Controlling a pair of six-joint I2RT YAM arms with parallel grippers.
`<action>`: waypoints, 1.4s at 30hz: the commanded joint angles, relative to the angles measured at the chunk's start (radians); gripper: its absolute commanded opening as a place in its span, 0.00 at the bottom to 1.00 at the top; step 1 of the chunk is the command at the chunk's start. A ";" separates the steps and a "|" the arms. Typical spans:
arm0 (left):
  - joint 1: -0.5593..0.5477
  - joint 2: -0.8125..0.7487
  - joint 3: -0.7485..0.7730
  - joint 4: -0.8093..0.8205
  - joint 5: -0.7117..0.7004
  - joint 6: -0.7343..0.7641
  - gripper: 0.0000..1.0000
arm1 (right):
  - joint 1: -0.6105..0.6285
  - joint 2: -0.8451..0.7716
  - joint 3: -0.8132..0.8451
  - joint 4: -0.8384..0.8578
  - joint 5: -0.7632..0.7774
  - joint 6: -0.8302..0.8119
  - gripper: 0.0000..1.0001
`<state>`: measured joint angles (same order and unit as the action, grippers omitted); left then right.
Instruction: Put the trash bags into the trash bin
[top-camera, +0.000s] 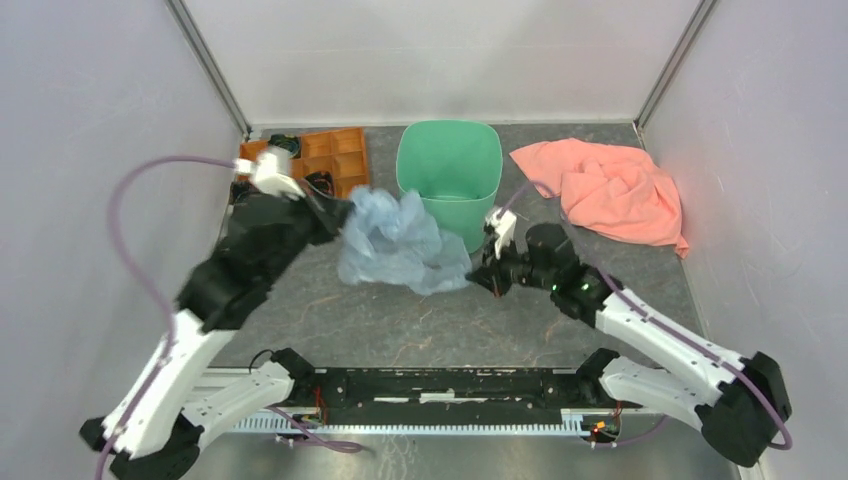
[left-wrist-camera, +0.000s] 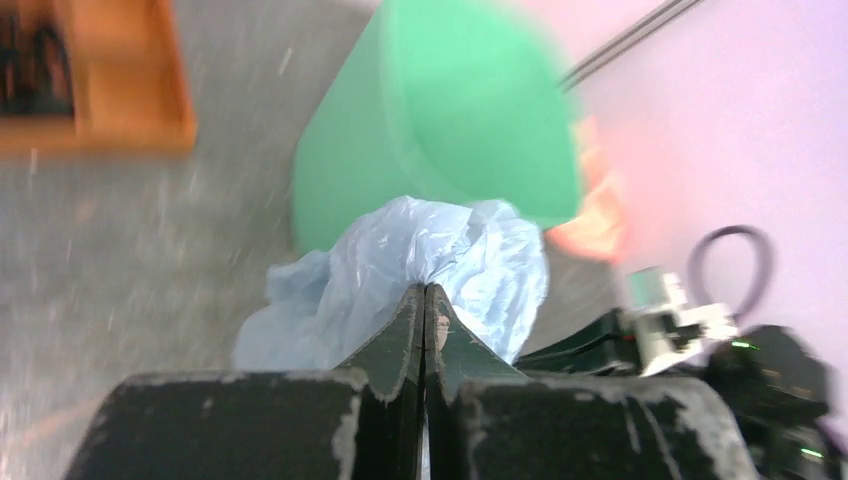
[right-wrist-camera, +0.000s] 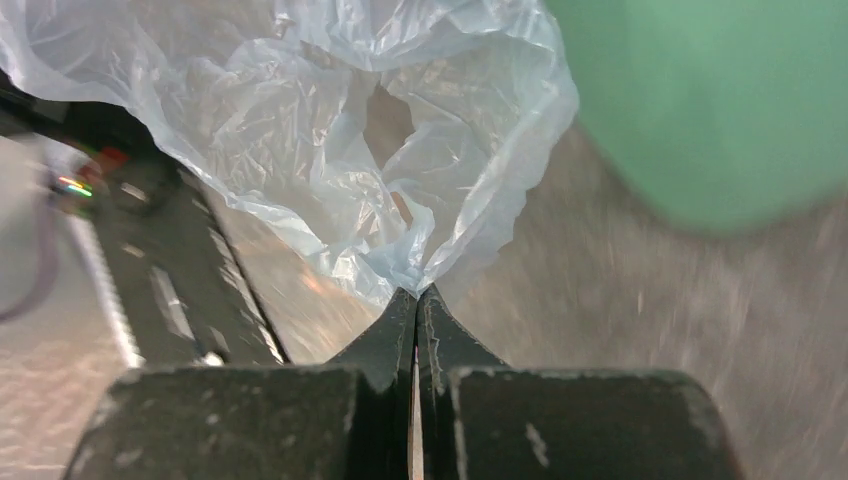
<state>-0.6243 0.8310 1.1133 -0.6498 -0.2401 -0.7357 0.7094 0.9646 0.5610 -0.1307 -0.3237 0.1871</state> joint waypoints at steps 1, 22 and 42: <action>0.003 -0.120 0.317 -0.111 -0.026 0.192 0.02 | 0.016 -0.075 0.300 0.053 -0.185 -0.051 0.00; 0.001 -0.201 0.383 -0.131 -0.013 0.155 0.02 | 0.046 -0.101 0.299 0.218 -0.164 0.107 0.01; 0.001 -0.297 0.308 -0.016 -0.025 0.114 0.02 | 0.033 -0.205 0.248 0.206 -0.108 0.062 0.01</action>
<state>-0.6239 0.6331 1.4891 -0.7143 -0.2058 -0.6220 0.7406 0.8669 0.8730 -0.0177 -0.4000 0.2710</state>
